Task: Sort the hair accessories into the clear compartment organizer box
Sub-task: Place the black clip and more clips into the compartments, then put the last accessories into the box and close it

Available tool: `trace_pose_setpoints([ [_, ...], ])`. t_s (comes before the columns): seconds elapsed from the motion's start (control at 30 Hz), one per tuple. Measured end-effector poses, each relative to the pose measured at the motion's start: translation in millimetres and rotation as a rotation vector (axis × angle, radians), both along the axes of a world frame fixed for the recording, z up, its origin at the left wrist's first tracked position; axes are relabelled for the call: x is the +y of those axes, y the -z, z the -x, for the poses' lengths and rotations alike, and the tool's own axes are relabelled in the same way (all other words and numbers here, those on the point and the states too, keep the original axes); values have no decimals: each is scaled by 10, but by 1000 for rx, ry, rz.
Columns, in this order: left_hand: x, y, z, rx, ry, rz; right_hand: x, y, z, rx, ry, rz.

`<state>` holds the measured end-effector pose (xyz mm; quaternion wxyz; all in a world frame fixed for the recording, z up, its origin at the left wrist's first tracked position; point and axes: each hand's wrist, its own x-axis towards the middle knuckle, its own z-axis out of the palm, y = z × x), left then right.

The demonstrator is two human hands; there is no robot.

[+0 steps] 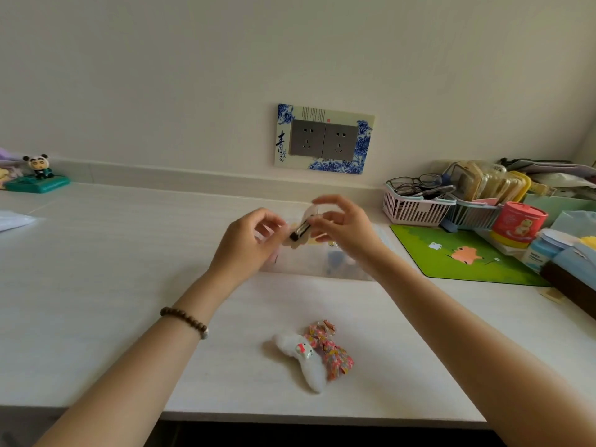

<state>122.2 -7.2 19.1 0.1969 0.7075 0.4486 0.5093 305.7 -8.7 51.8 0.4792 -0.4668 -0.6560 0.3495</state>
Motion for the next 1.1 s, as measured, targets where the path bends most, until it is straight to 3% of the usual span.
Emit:
trace_pose_setpoints([
  [0.1,117,160,147,170,-67,-30,238,-73,15,-73,136,-53],
  [0.23,181,283,220,331,36,-16,480,-47,95,-234,144,-24],
  [0.33,195,311,193,369,41,-46,567,21,162,-598,76,-4],
  [0.43,191,328,189,408,31,-37,578,116,191,-897,150,-134],
  [0.5,175,301,197,415,30,-29,517,111,168,-866,165,-207],
  [0.63,-13,127,178,297,78,-58,212,75,66,-593,90,-194],
  [0.73,-265,-26,183,203,333,223,-76,126,-62,-496,3,-109],
  [0.8,-424,-59,219,325,463,408,-240,190,-139,-477,-25,-90],
  [0.9,-569,8,239,582,524,505,-401,259,-198,-487,37,-162],
  [1.1,-681,133,225,515,535,530,-562,310,-206,-460,-6,-156],
])
